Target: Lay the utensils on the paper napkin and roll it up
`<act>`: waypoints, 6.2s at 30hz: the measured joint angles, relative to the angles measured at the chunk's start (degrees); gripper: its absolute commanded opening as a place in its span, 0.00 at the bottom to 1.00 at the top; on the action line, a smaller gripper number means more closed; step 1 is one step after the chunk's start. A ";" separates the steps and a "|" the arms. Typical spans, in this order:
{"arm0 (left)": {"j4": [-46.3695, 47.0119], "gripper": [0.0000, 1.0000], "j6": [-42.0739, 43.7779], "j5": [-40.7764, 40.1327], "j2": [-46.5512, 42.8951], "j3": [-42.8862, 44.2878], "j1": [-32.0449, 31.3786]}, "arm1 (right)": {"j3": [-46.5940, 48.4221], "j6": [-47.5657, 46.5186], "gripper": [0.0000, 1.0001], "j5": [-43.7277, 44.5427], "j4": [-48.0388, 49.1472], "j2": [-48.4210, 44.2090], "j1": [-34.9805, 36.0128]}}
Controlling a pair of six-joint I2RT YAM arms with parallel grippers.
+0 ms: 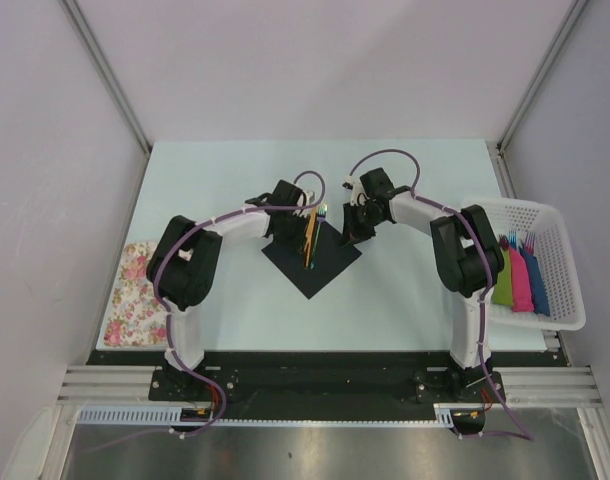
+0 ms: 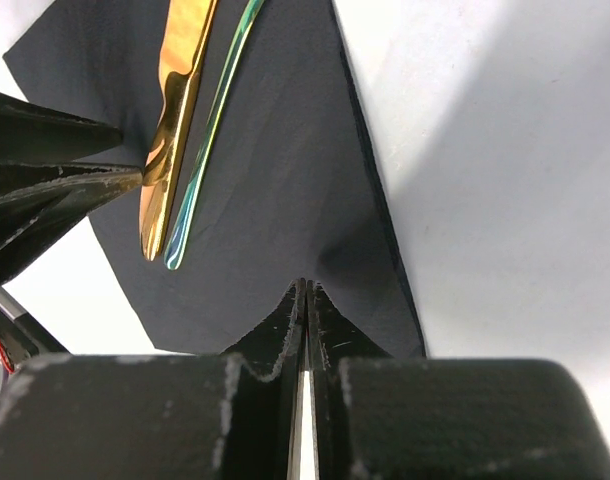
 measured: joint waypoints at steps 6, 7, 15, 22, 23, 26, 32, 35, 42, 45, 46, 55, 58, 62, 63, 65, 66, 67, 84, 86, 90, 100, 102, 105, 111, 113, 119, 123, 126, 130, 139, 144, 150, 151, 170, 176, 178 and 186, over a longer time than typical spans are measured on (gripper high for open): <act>-0.04 0.34 0.04 -0.07 0.00 0.04 -0.24 | 0.00 -0.15 0.04 0.35 -0.04 0.24 -0.02; -0.04 0.35 0.04 -0.07 0.00 0.04 -0.24 | 0.00 -0.15 0.04 0.35 -0.04 0.24 -0.02; -0.02 0.38 0.11 -0.02 0.00 0.07 -0.26 | 0.00 -0.15 0.04 0.59 -0.11 0.28 -0.02; -0.02 0.39 0.11 -0.02 0.00 0.07 -0.35 | 0.00 -0.26 0.05 1.25 -0.17 0.31 0.02; -0.02 0.39 0.11 -0.02 0.00 0.07 -0.35 | 0.00 -0.33 0.04 1.29 -0.17 0.31 0.07; 0.00 0.40 0.11 0.13 0.00 0.07 -0.35 | 0.00 -0.39 0.04 1.44 -0.20 0.31 0.09; 0.00 0.38 0.07 0.44 -0.04 0.07 -0.11 | 0.13 -0.63 0.02 1.62 -0.26 0.31 0.13; -0.04 0.37 0.04 1.22 -0.15 0.07 0.46 | 1.05 -0.61 0.01 1.60 -0.42 0.31 0.20; -0.31 0.36 0.07 1.44 -2.16 0.13 1.60 | 6.93 -0.31 0.00 1.64 -0.96 0.31 1.01; -0.66 0.33 0.00 1.22 -2.64 1.70 1.79 | 8.98 -0.09 0.00 2.03 -1.05 0.31 1.97; -0.66 0.33 -0.04 1.05 -2.62 2.47 2.01 | 9.53 0.00 0.00 2.34 -1.09 0.31 2.32; -0.37 0.29 -0.09 -0.46 0.92 9.51 3.50 | 14.19 1.01 0.00 6.97 -1.40 4.13 4.46; -0.37 0.29 -0.13 -0.52 2.62 10.25 3.74 | 14.36 1.27 0.00 8.52 -1.64 5.79 4.74; -0.46 0.28 -0.59 -0.50 4.57 10.34 3.74 | 14.38 2.01 0.00 9.86 -2.08 7.41 4.92; -0.46 0.28 -0.92 -0.50 4.92 10.34 3.74 | 14.38 2.25 0.00 10.08 -2.10 7.74 4.92; -0.44 0.28 -1.22 -0.48 5.42 10.34 3.76 | 14.38 2.49 0.00 10.34 -2.19 8.22 4.96; -0.44 0.28 -1.46 -0.48 5.73 10.34 3.76 | 14.38 2.62 0.00 10.45 -2.19 8.46 5.03; -0.42 0.28 -1.55 -0.50 5.99 10.34 3.76 | 14.38 2.73 0.00 10.60 -2.19 8.61 5.03; -1.38 0.35 -3.54 0.00 8.26 11.98 4.33 | 14.49 3.65 0.00 12.04 -2.34 9.44 5.33; -1.62 0.35 -3.58 0.02 8.37 12.17 4.33 | 14.49 3.74 0.00 12.07 -2.34 9.44 5.25; -2.47 0.35 -3.89 -0.04 8.83 12.98 4.33 | 14.49 3.89 0.00 12.02 -2.34 9.44 4.92; -4.79 0.40 -4.61 -0.24 9.88 15.08 4.15 | 14.49 4.11 0.00 11.67 -2.32 9.49 4.20; -4.83 0.41 -4.68 -0.31 9.88 15.13 4.09 | 14.49 4.35 0.00 11.65 -2.34 9.51 4.11; -4.87 0.42 -4.96 -0.55 9.90 15.17 3.93 | 14.49 4.55 0.00 11.65 -2.32 9.53 4.09; -4.87 0.41 -5.05 -0.90 9.90 15.19 3.74 | 14.49 4.76 0.00 11.65 -2.32 9.53 4.09; -4.87 0.39 -5.09 -1.07 9.90 15.19 3.67 | 14.49 4.76 0.00 11.65 -2.32 9.53 4.09; -4.61 0.31 -5.77 -1.90 9.86 14.88 3.69 | 14.49 4.76 0.00 11.65 -2.34 9.53 4.04; -4.48 0.24 -5.95 -2.16 9.84 14.71 3.74 | 14.49 4.76 0.00 11.63 -2.32 9.53 3.87; -4.63 0.25 -5.99 -2.93 9.84 14.71 3.74 | 14.49 4.79 0.00 11.63 -2.32 9.53 3.58; -4.68 0.26 -5.99 -4.00 9.84 14.73 3.43 | 14.49 4.85 0.00 11.65 -2.32 9.53 3.08; -5.70 0.29 -6.03 -8.59 10.36 15.80 1.33 | 14.32 5.27 0.00 11.61 -2.14 9.53 2.23; -6.27 0.31 -6.03 -10.75 10.73 16.41 0.33 | 14.03 5.55 0.00 11.15 -1.77 9.53 2.05; -6.91 0.33 -6.32 -12.55 11.15 17.09 -0.37 | 13.75 5.86 0.00 10.54 -1.40 9.53 1.79; -6.91 0.34 -6.40 -12.76 11.17 17.09 -0.44 | 13.66 5.86 0.00 10.45 -1.29 9.51 1.77; -7.82 0.43 -7.98 -13.00 11.74 18.18 -0.81 | 13.09 6.05 0.00 9.64 -0.57 9.40 1.46; -8.11 0.45 -8.74 -12.96 11.82 18.45 -0.81 | 13.09 6.05 0.00 9.64 -0.55 9.40 1.46; -8.13 0.45 -8.98 -12.94 11.85 18.49 -0.81 | 13.09 6.05 0.00 9.66 -0.55 9.38 1.46; -8.04 0.47 -9.55 -12.50 11.85 18.51 -0.79 | 13.07 6.01 0.00 9.66 -0.52 9.33 1.49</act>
